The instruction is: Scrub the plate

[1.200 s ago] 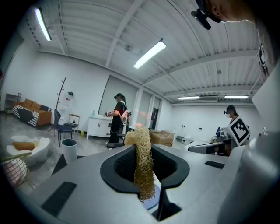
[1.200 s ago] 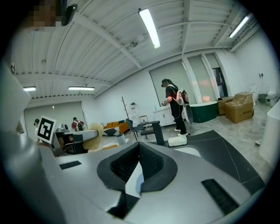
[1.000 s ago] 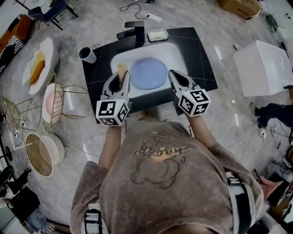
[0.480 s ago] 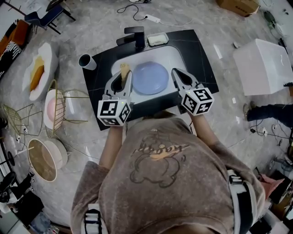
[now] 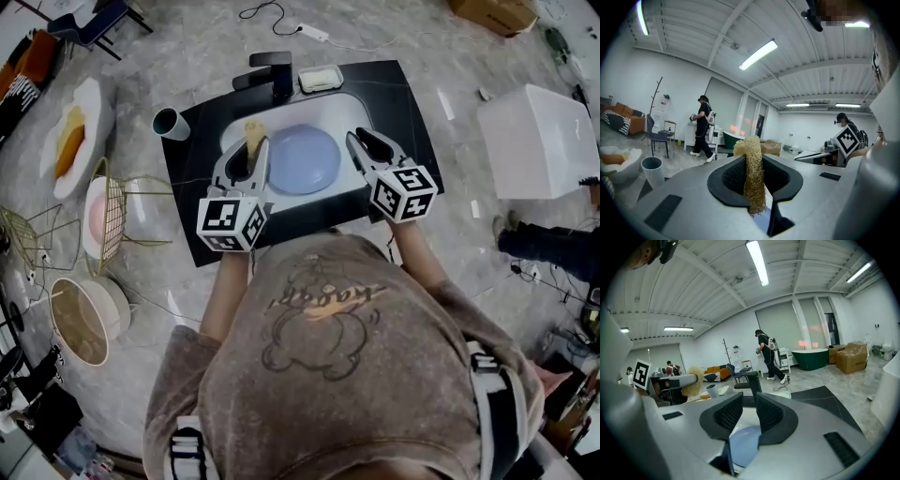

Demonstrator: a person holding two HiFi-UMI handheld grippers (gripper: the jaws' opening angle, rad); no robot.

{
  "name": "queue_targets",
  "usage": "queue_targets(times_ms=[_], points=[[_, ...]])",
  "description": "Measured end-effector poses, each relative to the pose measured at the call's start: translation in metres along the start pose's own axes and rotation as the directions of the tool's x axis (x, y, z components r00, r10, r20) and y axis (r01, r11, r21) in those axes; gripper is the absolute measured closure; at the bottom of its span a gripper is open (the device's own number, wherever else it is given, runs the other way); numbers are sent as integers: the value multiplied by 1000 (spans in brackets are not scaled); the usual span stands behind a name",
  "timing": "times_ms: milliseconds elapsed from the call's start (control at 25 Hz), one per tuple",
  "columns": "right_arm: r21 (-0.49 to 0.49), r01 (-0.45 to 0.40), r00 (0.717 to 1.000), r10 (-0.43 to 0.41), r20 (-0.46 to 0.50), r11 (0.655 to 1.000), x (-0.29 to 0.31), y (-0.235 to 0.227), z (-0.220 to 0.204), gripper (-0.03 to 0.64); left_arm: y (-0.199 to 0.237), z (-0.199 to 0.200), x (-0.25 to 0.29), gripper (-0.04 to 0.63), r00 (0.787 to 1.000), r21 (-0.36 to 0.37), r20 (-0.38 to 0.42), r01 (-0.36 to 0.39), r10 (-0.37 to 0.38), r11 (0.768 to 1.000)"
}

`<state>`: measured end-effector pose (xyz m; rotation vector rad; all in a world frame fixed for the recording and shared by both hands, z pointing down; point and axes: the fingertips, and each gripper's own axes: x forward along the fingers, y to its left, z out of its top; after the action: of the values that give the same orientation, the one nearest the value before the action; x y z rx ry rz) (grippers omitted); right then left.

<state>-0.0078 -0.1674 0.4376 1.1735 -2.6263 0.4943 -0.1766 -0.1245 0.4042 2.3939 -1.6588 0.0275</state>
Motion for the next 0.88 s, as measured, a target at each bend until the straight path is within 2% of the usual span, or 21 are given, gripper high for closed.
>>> queue_targets(times_ms=[240,560,880], points=[[23,-12,996,14,-88,1000,17,-14,-27,426,-2,-6,9,517,1000,-4,-15,-7,7,1000],[24,-20,973,25,-228,1000,47,-36,-77,420,0,-12,9,517,999,-17,-32,-39,38,999],[-10,-15,918,10,-396,1000,91,-65,-139,416,5,-14,9,517,996,-25,-43,-79,78,997]])
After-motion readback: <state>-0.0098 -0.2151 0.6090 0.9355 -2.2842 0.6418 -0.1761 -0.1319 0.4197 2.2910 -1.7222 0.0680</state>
